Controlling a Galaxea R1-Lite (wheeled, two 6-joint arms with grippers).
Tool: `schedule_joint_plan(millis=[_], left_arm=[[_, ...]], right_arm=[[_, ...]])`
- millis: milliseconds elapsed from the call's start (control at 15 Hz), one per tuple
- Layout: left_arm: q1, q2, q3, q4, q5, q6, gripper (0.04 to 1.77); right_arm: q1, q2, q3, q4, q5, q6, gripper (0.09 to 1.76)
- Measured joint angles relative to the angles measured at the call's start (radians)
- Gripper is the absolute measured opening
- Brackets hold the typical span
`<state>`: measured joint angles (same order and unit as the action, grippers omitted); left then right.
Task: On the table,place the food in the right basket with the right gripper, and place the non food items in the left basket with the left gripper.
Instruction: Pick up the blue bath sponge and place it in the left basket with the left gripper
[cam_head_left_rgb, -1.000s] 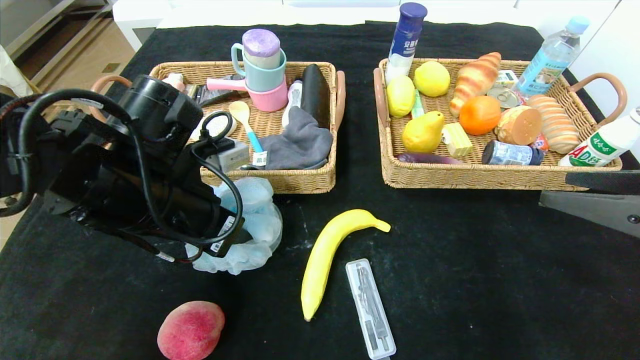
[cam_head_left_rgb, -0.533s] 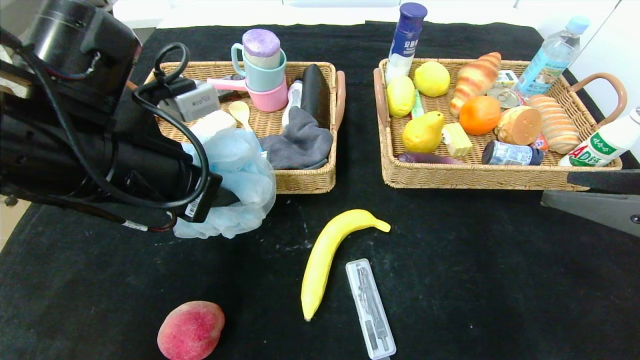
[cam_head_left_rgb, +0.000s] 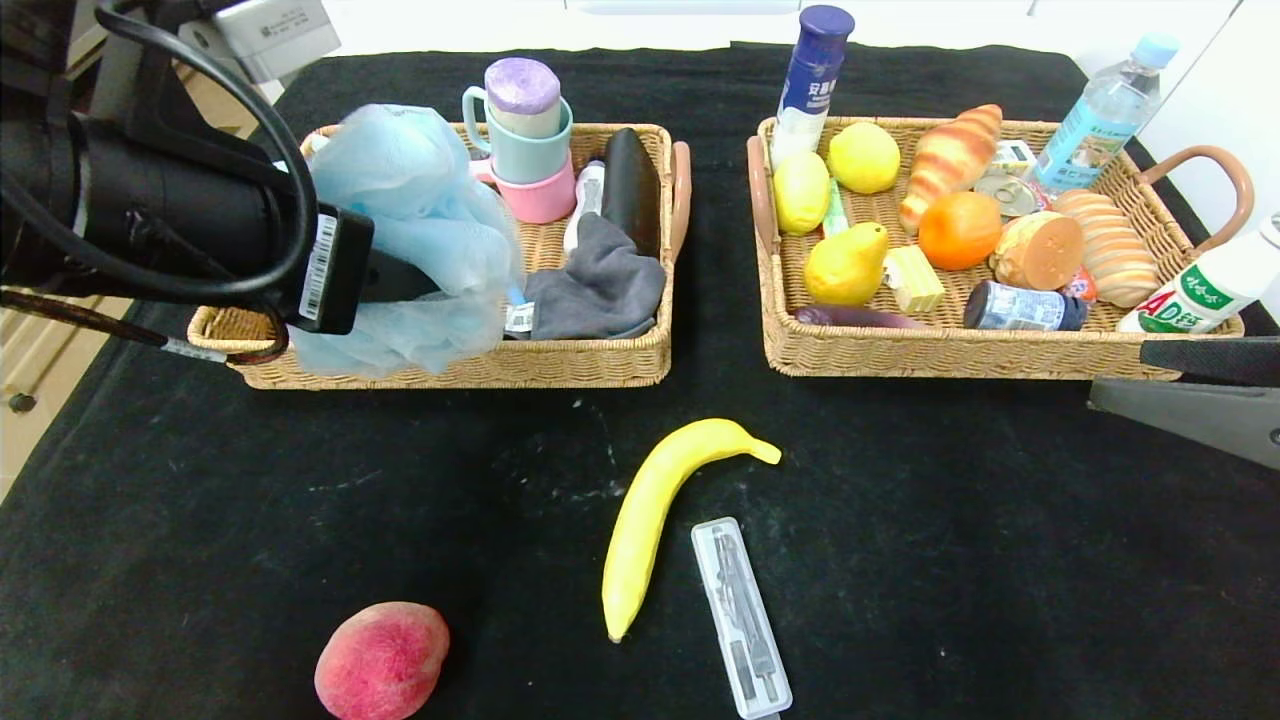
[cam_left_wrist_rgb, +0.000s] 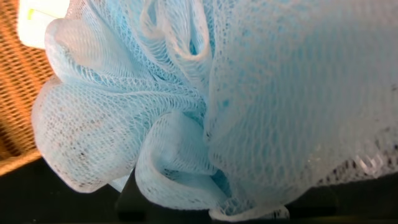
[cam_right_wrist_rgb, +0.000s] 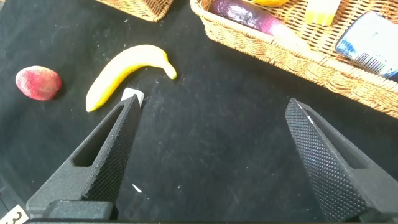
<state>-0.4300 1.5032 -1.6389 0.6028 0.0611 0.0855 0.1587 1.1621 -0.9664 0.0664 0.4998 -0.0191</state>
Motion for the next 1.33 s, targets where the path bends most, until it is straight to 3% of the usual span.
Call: schedule_joint_plan(millis=[400, 867, 1333], left_arm=[[0.159, 0.072, -0.159, -0.013, -0.021, 0.001, 0.69], [0.360, 0.224, -0.215, -0.264, -0.118, -0.017, 0.68], [0.438, 0.347, -0.213, -0.460, -0.169, -0.042, 0.67]], right_arm=[[-0.001, 0.000, -0.001, 0.000, 0.000, 0.000, 1.71], [-0.013, 0.000, -0.003, -0.002, 0.000, 0.000, 1.71], [-0.015, 0.000, -0.004, -0.003, 0.000, -0.001, 1.71]])
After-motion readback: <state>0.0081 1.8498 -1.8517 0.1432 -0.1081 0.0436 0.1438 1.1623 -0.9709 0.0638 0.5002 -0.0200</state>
